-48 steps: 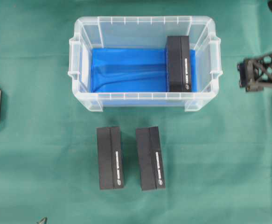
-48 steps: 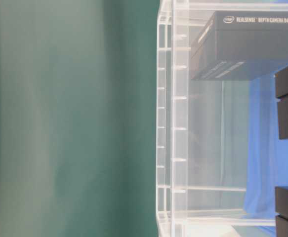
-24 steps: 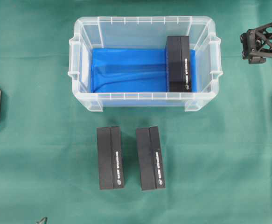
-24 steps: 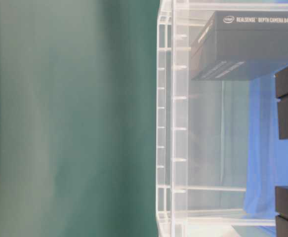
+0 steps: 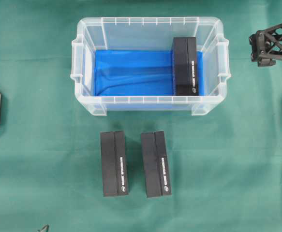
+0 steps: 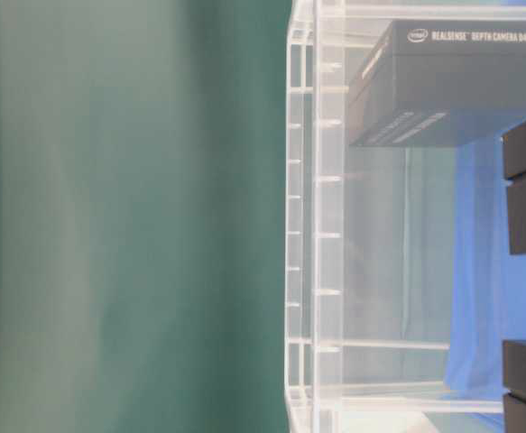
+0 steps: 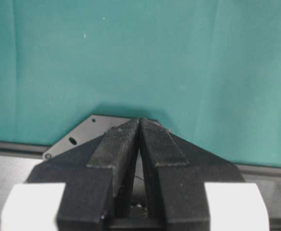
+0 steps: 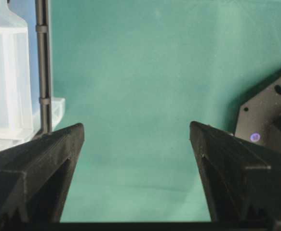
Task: Take the box out of the case with the right arm.
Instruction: 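Move the open right gripper over the right black box in the bin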
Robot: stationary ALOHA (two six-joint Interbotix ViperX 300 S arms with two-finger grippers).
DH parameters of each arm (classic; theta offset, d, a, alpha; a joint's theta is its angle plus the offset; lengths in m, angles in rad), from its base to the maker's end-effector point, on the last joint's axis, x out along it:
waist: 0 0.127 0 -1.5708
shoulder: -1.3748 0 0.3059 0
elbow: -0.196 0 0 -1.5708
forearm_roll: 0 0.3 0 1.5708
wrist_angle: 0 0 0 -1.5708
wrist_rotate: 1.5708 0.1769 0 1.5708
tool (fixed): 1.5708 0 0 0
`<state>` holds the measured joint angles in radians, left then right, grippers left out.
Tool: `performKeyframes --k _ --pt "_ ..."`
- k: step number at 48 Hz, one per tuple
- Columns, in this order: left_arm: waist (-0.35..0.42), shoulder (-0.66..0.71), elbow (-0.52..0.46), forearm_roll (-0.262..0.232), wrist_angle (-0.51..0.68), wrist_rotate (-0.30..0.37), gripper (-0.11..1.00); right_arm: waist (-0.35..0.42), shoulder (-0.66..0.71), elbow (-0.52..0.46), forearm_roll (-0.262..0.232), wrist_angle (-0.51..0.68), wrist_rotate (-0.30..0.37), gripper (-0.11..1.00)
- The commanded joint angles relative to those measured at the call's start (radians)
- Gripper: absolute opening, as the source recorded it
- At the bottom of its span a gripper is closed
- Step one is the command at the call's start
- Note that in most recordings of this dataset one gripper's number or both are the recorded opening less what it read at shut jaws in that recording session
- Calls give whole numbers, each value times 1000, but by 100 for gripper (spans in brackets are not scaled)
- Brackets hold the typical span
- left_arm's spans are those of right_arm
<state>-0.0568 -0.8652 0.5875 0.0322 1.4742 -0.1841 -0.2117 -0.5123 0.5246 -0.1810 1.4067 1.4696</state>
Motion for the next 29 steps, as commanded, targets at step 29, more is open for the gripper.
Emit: performKeyframes --k 29 --pt "3 6 -8 3 -5 2 2 20 153 -147 17 -112 -26 86"
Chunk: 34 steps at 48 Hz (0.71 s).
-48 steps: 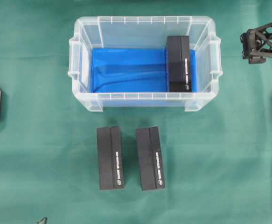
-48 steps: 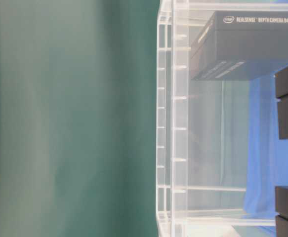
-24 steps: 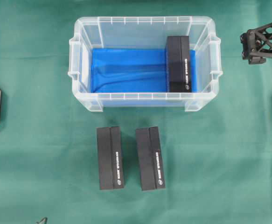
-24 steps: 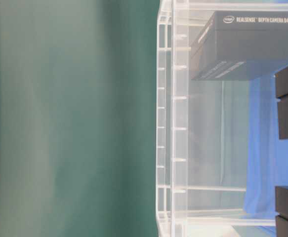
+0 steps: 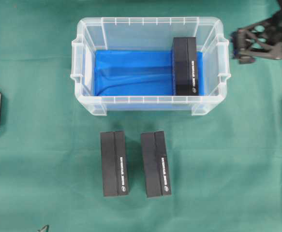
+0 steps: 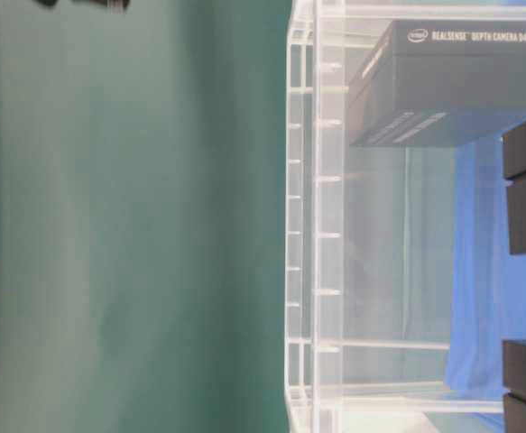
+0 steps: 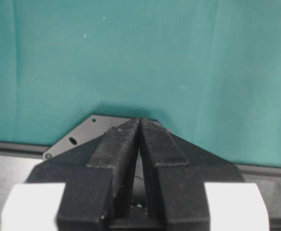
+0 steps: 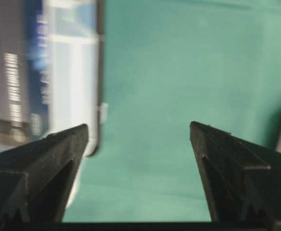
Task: Take the box out of the case with the right arm.
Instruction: 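Move the open right gripper over the right black box in the bin, then lower the right gripper around the right box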
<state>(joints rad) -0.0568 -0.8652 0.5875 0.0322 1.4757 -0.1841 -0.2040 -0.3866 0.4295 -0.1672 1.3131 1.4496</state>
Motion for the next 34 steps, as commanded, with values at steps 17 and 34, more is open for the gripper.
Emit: performKeyframes --k 17,34 --pt "3 5 -9 5 -6 2 2 38 255 -278 17 -37 -43 86" --pt "3 6 -8 5 -6 2 2 40 321 -331 34 -38 -60 87"
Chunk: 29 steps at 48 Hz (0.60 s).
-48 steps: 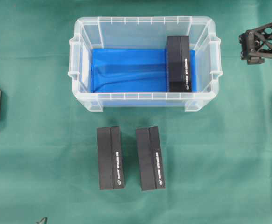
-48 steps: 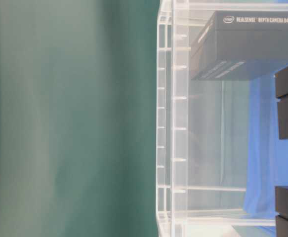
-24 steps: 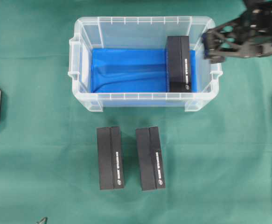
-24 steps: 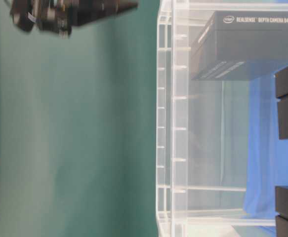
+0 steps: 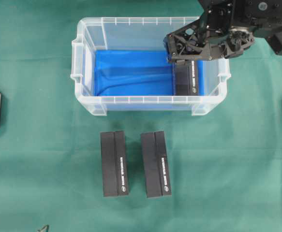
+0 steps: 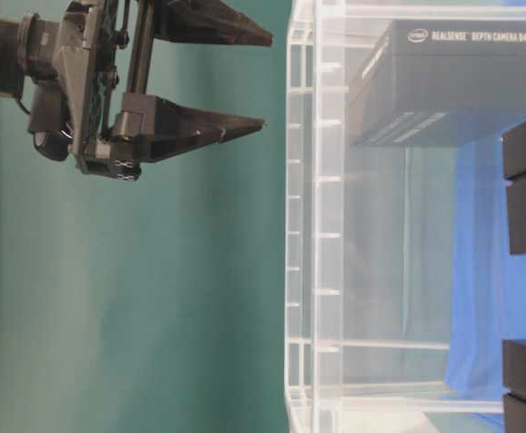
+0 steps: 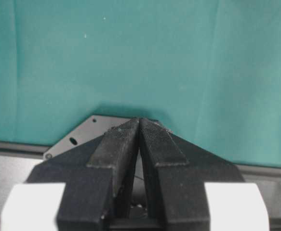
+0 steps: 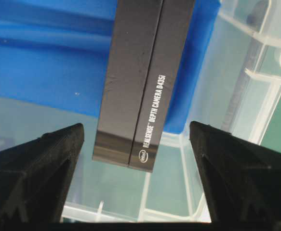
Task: Take the box out of the case with the right arm.
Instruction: 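Lower the right gripper around the right box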
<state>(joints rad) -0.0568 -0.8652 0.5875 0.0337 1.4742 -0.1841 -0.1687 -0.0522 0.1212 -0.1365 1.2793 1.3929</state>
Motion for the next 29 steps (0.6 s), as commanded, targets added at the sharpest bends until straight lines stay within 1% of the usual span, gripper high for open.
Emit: performKeyframes --k 1,7,29 --pt "3 6 -8 3 -6 2 2 6 -14 -23 3 -5 -6 87" --pt "3 6 -8 3 -6 2 2 5 -12 -23 3 -6 -17 87" --pt "3 6 -8 3 -6 0 2 6 -9 -23 8 -44 -18 87"
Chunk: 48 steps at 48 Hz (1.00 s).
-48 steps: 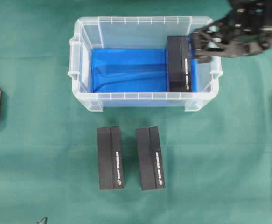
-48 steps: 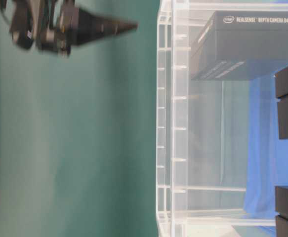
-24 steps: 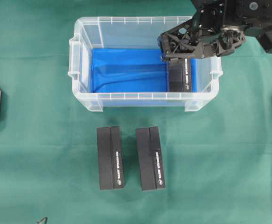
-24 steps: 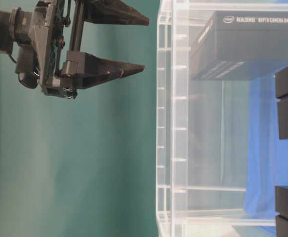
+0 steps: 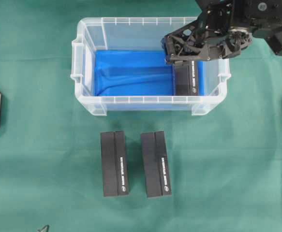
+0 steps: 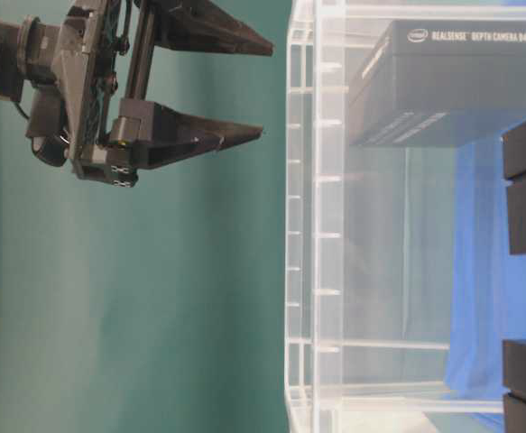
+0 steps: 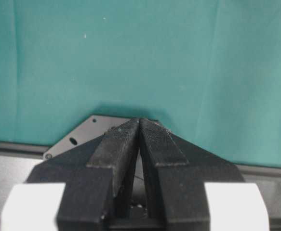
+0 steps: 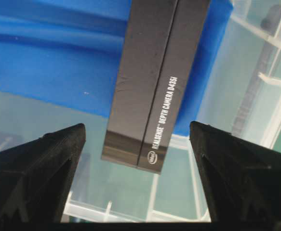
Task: Take the box out of the case with the right arm.
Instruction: 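Lower the right gripper around the right box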
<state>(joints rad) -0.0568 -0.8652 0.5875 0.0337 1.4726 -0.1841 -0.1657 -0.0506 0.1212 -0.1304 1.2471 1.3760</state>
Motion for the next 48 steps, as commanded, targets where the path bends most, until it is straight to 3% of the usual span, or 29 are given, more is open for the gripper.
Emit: performKeyframes --k 1,48 --pt "3 6 -8 3 -5 0 2 3 -11 -23 2 -12 -2 87" --pt "3 6 -6 3 -5 2 2 5 18 -29 3 -23 -6 88"
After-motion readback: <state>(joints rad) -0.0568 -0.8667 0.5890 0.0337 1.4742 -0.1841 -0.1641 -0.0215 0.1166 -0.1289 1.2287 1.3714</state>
